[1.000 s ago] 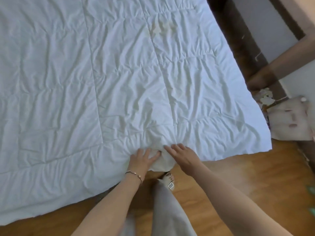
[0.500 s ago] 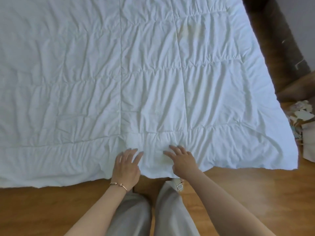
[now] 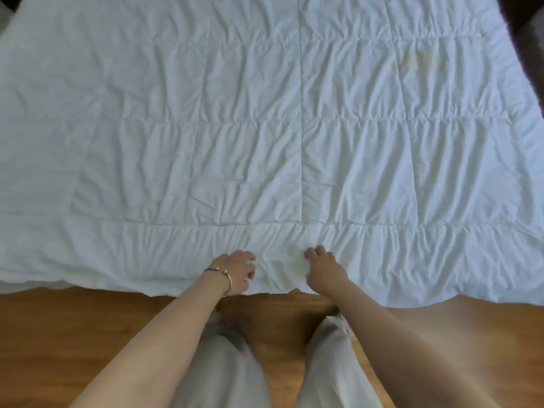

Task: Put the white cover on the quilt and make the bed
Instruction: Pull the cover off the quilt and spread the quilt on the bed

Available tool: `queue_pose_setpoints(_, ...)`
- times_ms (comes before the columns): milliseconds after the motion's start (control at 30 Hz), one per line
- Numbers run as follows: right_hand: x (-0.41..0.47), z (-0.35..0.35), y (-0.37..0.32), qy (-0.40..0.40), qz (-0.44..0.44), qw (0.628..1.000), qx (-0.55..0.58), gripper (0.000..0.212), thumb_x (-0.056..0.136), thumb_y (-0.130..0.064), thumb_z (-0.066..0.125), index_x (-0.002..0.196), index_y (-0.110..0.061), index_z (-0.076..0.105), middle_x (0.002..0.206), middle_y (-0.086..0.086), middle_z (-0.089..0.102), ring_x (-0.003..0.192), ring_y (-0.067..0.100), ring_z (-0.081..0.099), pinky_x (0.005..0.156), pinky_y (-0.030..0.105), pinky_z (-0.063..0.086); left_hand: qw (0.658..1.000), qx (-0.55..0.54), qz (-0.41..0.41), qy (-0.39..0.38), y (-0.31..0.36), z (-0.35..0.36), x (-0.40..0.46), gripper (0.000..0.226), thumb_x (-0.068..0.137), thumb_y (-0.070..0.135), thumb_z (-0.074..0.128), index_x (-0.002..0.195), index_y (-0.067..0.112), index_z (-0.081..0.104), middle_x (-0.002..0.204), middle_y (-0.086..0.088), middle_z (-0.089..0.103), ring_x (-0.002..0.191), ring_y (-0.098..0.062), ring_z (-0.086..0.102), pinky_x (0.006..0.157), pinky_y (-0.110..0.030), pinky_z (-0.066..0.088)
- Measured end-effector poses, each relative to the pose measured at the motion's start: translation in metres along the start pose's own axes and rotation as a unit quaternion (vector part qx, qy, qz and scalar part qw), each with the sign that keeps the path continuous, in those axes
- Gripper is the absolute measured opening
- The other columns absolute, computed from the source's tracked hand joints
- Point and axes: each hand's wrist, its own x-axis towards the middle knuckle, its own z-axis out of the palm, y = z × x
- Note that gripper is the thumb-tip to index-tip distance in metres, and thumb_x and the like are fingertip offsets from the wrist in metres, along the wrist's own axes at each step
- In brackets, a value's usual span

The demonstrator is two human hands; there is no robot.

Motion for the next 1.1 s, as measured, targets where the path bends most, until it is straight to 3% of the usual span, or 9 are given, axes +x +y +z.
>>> queue_pose_setpoints(100, -0.003, 0.014, -0.037, 0.076, 0.062, 0.995, 0.001, 0.056, 0.088, -0.011, 0.046, 0.142, -0.020, 0.034, 0.145, -0.001, 0.029, 0.127, 0.024, 0.032, 0.101, 0.036, 0.039, 0.999, -0.016, -0.027, -0.013, -0.070, 0.016, -0.035, 0.059, 0.096, 0.023, 0.044, 0.151, 0.029, 0.021, 0.160, 0.005, 0.009, 0.144, -0.019, 0.016, 0.111, -0.036, 0.028)
queue_pose_setpoints(167, -0.005, 0.024, -0.077, 0.108, 0.097, 0.989, 0.028, 0.059, 0.087, -0.015, 0.047, 0.144, -0.024, 0.032, 0.148, -0.002, 0.028, 0.131, 0.025, 0.032, 0.105, 0.038, 0.037, 0.998, -0.006, -0.048, -0.031, -0.116, 0.026, -0.055, 0.071, 0.095, 0.015, 0.042, 0.154, 0.033, 0.006, 0.162, 0.005, -0.001, 0.148, -0.019, 0.006, 0.116, -0.038, 0.021)
queue_pose_setpoints(300, 0.005, 0.036, -0.160, 0.032, 0.056, 0.997, 0.043, 0.066, 0.089, -0.014, 0.046, 0.150, -0.033, 0.027, 0.157, -0.002, 0.016, 0.141, 0.027, 0.020, 0.110, 0.041, 0.035, 0.994, -0.051, -0.086, -0.046, -0.190, 0.037, -0.086, 0.076, 0.094, 0.010, 0.042, 0.152, 0.040, 0.004, 0.161, 0.010, -0.008, 0.148, -0.019, -0.002, 0.116, -0.049, 0.021)
queue_pose_setpoints(467, 0.035, 0.046, -0.256, 0.014, -0.012, 1.000, 0.012, 0.061, 0.093, -0.025, 0.048, 0.149, -0.039, 0.028, 0.160, -0.006, 0.012, 0.145, 0.026, 0.014, 0.114, 0.040, 0.026, 0.986, -0.110, -0.124, -0.017, -0.262, 0.051, -0.107, 0.060, 0.102, 0.029, 0.034, 0.151, 0.045, 0.002, 0.160, 0.013, -0.013, 0.147, -0.019, -0.008, 0.113, -0.063, 0.013)
queue_pose_setpoints(667, 0.075, 0.065, -0.377, -0.012, -0.109, 0.993, -0.053, 0.079, 0.093, -0.037, 0.048, 0.153, -0.044, -0.002, 0.162, -0.009, -0.015, 0.150, 0.027, -0.011, 0.120, 0.046, 0.016, 0.960, -0.164, -0.224, 0.033, -0.362, 0.071, -0.135, 0.053, 0.103, 0.043, 0.019, 0.150, 0.046, -0.005, 0.159, 0.013, -0.021, 0.147, -0.018, -0.020, 0.113, -0.066, 0.001)
queue_pose_setpoints(800, 0.111, 0.082, -0.459, 0.000, -0.164, 0.980, -0.110, 0.070, 0.097, -0.053, 0.037, 0.150, -0.049, -0.008, 0.157, -0.014, -0.029, 0.149, 0.026, -0.019, 0.120, 0.053, 0.003, 0.950, -0.174, -0.256, 0.042, -0.458, 0.094, -0.159, 0.053, 0.102, 0.050, 0.018, 0.147, 0.052, -0.008, 0.157, 0.015, -0.025, 0.146, -0.022, -0.022, 0.110, -0.069, 0.000)
queue_pose_setpoints(933, 0.152, 0.108, -0.565, 0.025, -0.054, 0.994, -0.094, 0.073, 0.091, -0.070, 0.030, 0.148, -0.052, -0.013, 0.157, -0.015, -0.030, 0.145, 0.031, -0.027, 0.109, 0.072, -0.002, 0.959, -0.150, -0.235, 0.053, -0.561, 0.120, -0.189, 0.058, 0.097, 0.063, 0.017, 0.143, 0.055, -0.016, 0.156, 0.017, -0.027, 0.144, -0.026, -0.026, 0.109, -0.070, -0.001)
queue_pose_setpoints(1100, 0.180, 0.148, -0.696, 0.108, 0.034, 0.992, -0.049, 0.081, 0.086, -0.079, 0.026, 0.149, -0.048, -0.016, 0.161, -0.011, -0.020, 0.147, 0.029, -0.021, 0.112, 0.070, -0.001, 0.954, -0.191, -0.223, 0.062, -0.685, 0.150, -0.228, 0.064, 0.092, 0.071, 0.019, 0.141, 0.057, -0.019, 0.154, 0.020, -0.029, 0.143, -0.027, -0.029, 0.111, -0.068, -0.006)
